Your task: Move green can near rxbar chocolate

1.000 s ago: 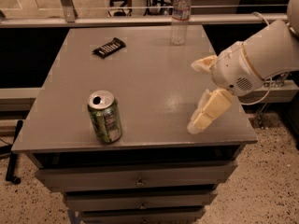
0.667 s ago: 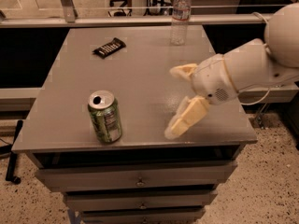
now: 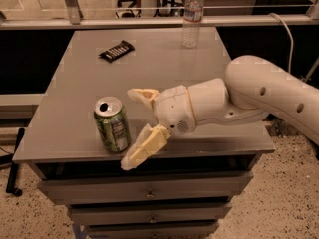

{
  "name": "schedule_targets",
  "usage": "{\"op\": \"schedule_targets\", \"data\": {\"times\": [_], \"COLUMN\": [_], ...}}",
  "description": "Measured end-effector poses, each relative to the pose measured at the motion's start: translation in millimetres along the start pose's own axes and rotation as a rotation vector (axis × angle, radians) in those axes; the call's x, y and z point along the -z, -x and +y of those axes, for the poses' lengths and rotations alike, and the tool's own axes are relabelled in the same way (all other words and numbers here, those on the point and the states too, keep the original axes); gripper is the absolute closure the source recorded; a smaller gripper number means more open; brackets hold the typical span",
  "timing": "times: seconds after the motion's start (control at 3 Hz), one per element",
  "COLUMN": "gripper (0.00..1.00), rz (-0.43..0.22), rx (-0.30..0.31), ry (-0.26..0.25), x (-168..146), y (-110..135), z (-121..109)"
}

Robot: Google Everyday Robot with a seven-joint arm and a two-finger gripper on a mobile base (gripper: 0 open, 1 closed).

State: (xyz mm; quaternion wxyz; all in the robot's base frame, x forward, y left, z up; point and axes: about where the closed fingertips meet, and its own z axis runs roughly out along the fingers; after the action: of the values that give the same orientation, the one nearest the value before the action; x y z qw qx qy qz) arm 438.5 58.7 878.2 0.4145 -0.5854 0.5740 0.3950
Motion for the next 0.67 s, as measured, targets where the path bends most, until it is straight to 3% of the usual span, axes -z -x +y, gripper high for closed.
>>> {"op": "schedule_targets", "data": {"times": [0.33, 0.67], "gripper": [0.00, 0.14], "rz": [-0.087, -0.125], "rx": [0.003, -0.004], "ry": [0.050, 0.059], "x": [-32, -49], "y": [15, 17], "z": [9, 10]}}
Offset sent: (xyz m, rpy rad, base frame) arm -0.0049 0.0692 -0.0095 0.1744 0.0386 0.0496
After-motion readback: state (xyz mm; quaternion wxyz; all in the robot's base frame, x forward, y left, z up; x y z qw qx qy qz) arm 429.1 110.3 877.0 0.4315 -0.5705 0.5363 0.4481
